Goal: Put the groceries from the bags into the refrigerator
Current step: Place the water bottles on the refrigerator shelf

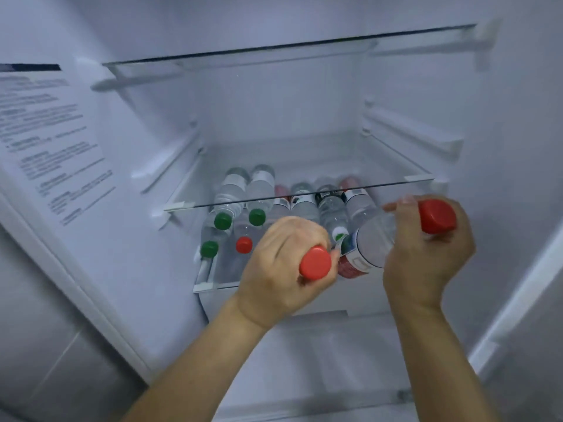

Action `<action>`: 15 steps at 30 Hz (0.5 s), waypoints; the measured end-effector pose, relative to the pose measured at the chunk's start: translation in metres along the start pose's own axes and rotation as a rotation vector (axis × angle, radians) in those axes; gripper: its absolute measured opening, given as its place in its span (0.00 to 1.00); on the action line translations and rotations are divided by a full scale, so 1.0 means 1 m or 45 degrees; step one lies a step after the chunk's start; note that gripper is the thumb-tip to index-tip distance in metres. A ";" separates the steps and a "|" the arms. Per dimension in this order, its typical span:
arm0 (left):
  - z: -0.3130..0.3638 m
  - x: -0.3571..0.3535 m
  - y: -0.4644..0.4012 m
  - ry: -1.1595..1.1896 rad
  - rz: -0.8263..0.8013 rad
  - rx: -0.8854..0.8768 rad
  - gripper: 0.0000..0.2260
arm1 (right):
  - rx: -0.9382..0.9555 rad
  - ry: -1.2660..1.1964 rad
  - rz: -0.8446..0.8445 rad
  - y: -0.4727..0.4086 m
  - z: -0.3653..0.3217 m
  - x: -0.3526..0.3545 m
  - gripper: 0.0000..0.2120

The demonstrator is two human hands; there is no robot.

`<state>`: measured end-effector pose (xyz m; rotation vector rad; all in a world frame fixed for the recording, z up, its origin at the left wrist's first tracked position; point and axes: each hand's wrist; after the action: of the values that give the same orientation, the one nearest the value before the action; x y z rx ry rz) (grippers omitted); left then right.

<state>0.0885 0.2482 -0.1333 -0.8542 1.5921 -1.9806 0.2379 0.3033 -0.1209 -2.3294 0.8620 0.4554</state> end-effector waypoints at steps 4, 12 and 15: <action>-0.021 -0.014 -0.002 -0.003 -0.165 -0.268 0.06 | 0.024 -0.050 0.061 -0.009 0.012 -0.010 0.05; -0.055 -0.040 -0.008 -0.027 -0.366 -0.602 0.06 | 0.103 -0.076 0.088 -0.020 0.022 -0.019 0.05; -0.075 -0.043 -0.002 -0.142 -0.389 -0.675 0.09 | 0.113 -0.059 0.109 -0.026 0.026 -0.018 0.05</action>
<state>0.0654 0.3300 -0.1497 -1.4563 2.0546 -1.6688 0.2397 0.3435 -0.1209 -2.1997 0.9438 0.4949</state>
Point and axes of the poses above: each hand's wrist, its own y-axis away from the middle knuckle, its own x-axis out of the back of the hand, z = x × y, and after that the axes turned 11 degrees about z, right-handed
